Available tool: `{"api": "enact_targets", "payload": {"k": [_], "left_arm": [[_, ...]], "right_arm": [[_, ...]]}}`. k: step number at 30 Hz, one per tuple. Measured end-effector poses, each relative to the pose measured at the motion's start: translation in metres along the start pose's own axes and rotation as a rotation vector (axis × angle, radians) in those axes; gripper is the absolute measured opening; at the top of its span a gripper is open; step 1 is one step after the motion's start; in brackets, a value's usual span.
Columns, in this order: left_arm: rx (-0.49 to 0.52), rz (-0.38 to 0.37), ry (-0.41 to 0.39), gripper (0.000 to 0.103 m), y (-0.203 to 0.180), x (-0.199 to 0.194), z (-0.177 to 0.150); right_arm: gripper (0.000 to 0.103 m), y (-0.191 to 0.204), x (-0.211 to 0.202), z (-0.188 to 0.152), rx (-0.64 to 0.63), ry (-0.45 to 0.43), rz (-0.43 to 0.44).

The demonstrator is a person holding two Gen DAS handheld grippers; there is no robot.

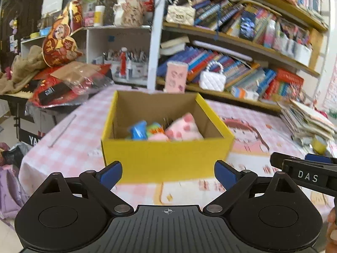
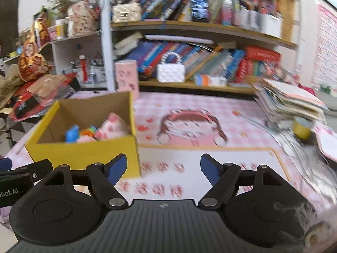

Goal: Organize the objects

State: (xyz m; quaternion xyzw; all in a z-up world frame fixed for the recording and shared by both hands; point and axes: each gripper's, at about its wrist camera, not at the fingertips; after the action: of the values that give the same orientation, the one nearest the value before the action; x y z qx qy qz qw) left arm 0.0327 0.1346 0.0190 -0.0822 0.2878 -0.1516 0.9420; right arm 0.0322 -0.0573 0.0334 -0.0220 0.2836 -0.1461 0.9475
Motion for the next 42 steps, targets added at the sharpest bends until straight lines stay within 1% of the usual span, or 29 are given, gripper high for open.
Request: {"api": "enact_targets", "payload": {"k": [4,8,12,15,17,25,32,42], "left_arm": [[-0.007,0.016,0.043,0.098,-0.012,-0.004,-0.02],[0.051,-0.005,0.063,0.098,-0.028,-0.004,-0.023],[0.109,-0.016,0.08,0.099,-0.047,0.0,-0.026],[0.137,-0.024,0.101,0.099,-0.059,0.006,-0.03],[0.148,-0.032,0.104,0.099,-0.066,0.008,-0.032],[0.201,-0.063,0.13,0.099,-0.094,0.014,-0.038],[0.201,-0.051,0.148,0.099,-0.102,0.012,-0.041],[0.171,-0.011,0.139,0.099,-0.098,0.004,-0.043]], "right_arm": [[0.076,-0.017,-0.009,-0.025,0.044,0.062,-0.068],[0.079,-0.032,-0.012,-0.039,0.065,0.109,-0.118],[0.082,-0.043,-0.019,-0.047,0.075,0.105,-0.152],[0.087,-0.051,-0.023,-0.051,0.069,0.101,-0.168],[0.092,-0.055,-0.024,-0.054,0.063,0.1,-0.174],[0.095,-0.078,-0.028,-0.062,0.079,0.121,-0.239],[0.096,-0.084,-0.03,-0.066,0.077,0.136,-0.248],[0.096,-0.081,-0.033,-0.068,0.056,0.135,-0.218]]}}
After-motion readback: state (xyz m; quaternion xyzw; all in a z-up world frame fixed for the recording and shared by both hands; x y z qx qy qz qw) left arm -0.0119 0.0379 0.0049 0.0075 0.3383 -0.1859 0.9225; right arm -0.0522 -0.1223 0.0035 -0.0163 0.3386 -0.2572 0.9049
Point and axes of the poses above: each gripper's, at about its wrist camera, not at the fingertips, and x roughly the way its jaws point, y to its left, z to its top, and after that the axes turned 14 degrees about -z, right-handed
